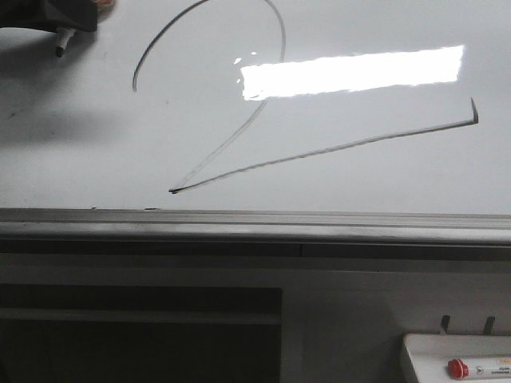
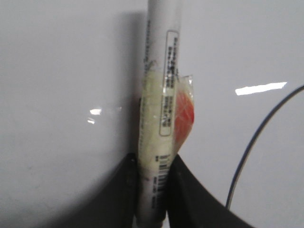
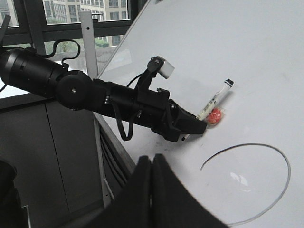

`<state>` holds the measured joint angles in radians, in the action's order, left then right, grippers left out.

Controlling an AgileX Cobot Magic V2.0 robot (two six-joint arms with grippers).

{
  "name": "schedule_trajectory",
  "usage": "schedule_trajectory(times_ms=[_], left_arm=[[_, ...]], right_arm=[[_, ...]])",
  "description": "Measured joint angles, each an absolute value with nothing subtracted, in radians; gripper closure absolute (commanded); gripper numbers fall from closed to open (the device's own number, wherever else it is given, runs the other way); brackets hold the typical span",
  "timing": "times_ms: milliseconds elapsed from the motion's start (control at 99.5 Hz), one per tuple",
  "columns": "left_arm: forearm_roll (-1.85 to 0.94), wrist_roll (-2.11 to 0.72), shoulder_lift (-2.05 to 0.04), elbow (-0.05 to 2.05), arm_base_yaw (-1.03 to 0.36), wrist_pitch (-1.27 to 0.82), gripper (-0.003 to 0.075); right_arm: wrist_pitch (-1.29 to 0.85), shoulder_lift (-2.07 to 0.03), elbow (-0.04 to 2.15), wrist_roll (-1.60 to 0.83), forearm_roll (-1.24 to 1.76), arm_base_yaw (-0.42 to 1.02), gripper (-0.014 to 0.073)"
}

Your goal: Write number 2 on whiteboard

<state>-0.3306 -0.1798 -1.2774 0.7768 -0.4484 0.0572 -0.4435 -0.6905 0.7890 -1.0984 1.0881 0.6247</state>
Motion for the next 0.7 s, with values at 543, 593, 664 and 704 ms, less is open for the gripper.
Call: schedule_trajectory(times_ms=[543, 593, 664, 704], left_arm=[[-0.331, -0.180, -1.218, 0.784, -0.450, 0.029, 0.0223], [-0.331, -0.180, -1.172, 0.778, -0.448, -0.020, 0.0262], [-0.313, -0.180, -1.073, 0.776, -0.448, -0.062, 0.0331], [-0.289, -0.180, -1.003, 0.776, -0.448, -0.075, 0.0384]], right_arm=[[-0.448, -0.683, 0.784, -1.098, 1.039, 0.625, 0.0664], [-0.445, -0.668, 0.769, -1.094, 0.997, 0.622, 0.0664], [-0.415, -0.635, 0.725, -1.080, 0.965, 0.611, 0.0664], [-0.380, -0.608, 0.689, -1.075, 0.959, 0.601, 0.0664]])
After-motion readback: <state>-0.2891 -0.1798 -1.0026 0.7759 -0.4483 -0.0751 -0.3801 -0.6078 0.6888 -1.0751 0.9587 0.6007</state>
